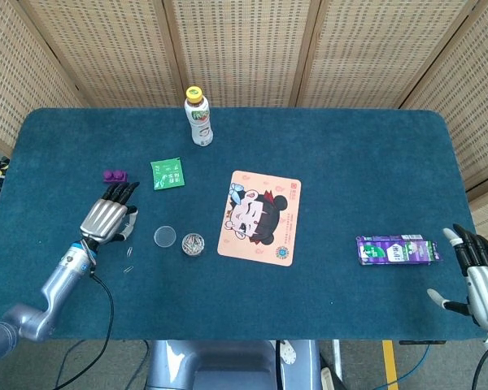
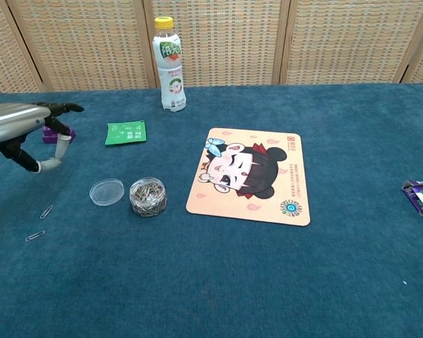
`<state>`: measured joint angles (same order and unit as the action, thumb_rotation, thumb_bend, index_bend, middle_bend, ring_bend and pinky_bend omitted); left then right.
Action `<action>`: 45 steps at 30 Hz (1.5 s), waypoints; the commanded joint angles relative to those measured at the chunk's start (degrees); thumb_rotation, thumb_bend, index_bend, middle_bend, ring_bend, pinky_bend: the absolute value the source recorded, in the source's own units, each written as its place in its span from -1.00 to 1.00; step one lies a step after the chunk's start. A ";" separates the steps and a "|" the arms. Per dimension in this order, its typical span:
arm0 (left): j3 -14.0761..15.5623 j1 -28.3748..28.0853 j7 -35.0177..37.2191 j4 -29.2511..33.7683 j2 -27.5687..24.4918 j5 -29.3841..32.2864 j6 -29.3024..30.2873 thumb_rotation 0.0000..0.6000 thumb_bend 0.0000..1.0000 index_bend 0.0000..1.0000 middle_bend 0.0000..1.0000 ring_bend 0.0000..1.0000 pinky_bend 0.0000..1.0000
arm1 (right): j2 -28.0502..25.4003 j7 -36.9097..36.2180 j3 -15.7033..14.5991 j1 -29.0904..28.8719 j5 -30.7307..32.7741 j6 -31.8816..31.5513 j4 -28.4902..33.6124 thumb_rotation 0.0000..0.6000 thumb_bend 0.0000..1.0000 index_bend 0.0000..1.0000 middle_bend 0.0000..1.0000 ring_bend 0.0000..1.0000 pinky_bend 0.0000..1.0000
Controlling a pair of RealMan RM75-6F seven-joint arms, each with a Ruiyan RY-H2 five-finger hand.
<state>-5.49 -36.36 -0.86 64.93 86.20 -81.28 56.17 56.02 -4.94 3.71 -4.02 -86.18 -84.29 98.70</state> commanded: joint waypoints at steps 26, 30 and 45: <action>-3.08 -7.06 -20.27 13.97 6.26 11.10 -4.37 1.00 -0.12 0.46 -1.00 -1.00 -1.00 | -0.72 -2.84 0.27 0.28 0.19 -0.41 -0.64 1.00 -1.00 -0.99 -1.00 -1.00 -1.00; -2.73 -7.07 -20.10 13.84 6.10 10.97 -4.20 1.00 -0.12 0.46 -1.00 -1.00 -1.00 | -0.81 -2.95 0.23 0.32 0.09 -0.47 -0.63 1.00 -1.00 -0.99 -1.00 -1.00 -1.00; -2.23 -7.14 -17.45 13.71 6.28 10.40 -3.89 1.00 -0.67 -0.50 -1.00 -1.00 -1.00 | -0.91 -3.28 0.27 0.42 0.00 -0.67 -0.73 1.00 -1.00 -0.99 -1.00 -1.00 -1.00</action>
<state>-7.74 -43.51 -18.45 78.60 92.56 -70.77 52.19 55.11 -8.22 3.98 -3.61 -86.18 -84.95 97.97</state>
